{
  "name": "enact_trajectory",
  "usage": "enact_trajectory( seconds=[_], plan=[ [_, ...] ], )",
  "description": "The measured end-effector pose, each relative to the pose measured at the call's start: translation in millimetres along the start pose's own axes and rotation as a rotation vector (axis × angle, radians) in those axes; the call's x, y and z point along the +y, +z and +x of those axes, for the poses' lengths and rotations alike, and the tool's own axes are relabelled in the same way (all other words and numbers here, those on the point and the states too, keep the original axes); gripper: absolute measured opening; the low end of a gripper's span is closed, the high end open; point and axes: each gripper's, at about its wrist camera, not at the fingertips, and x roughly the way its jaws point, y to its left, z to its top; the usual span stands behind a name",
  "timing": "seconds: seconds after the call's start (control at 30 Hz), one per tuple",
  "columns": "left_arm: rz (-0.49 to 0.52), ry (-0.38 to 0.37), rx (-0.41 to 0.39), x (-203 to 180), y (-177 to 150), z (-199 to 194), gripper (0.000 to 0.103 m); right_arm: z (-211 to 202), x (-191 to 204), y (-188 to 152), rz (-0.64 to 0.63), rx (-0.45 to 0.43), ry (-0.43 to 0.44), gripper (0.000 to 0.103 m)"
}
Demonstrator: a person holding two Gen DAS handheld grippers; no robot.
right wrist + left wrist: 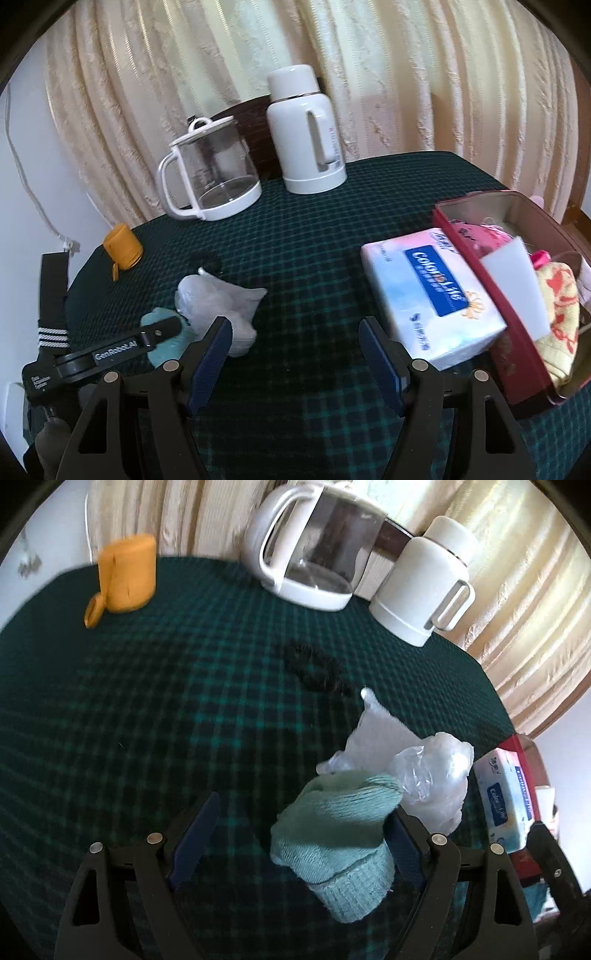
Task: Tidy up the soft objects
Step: 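Grasp the green knit cap on the table with the left gripper, then grasp the crumpled clear plastic bag with the right gripper while the left holds the cap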
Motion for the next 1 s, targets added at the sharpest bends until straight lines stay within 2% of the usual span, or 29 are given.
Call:
enact_trajectory(
  seconds=[0.07,0.3,0.37,0.47,0.6,0.77,1.0],
  plan=[
    [-0.023,-0.024,0.022,3,-1,3,0.086,4,5,0,-0.012,0.009,0.010,0.074],
    [-0.018,-0.042,0.021,0,-3,2,0.086,12,14,-2,-0.031,0.033,0.027,0.074],
    [-0.011,-0.052,0.023,-2,-4,0,0.083,14,15,-3,-0.036,0.041,0.030,0.074],
    [-0.004,-0.092,0.035,-4,-5,0,0.056,19,17,-5,-0.040,0.056,0.031,0.074],
    [0.023,-0.105,0.027,-8,-5,-5,0.038,23,18,-8,-0.044,0.073,0.034,0.074],
    [0.043,-0.054,-0.077,-10,-3,-27,0.036,26,23,-9,-0.072,0.090,0.040,0.074],
    [0.004,0.036,-0.238,5,4,-59,0.036,43,41,-9,-0.156,0.142,0.060,0.074]
  ],
)
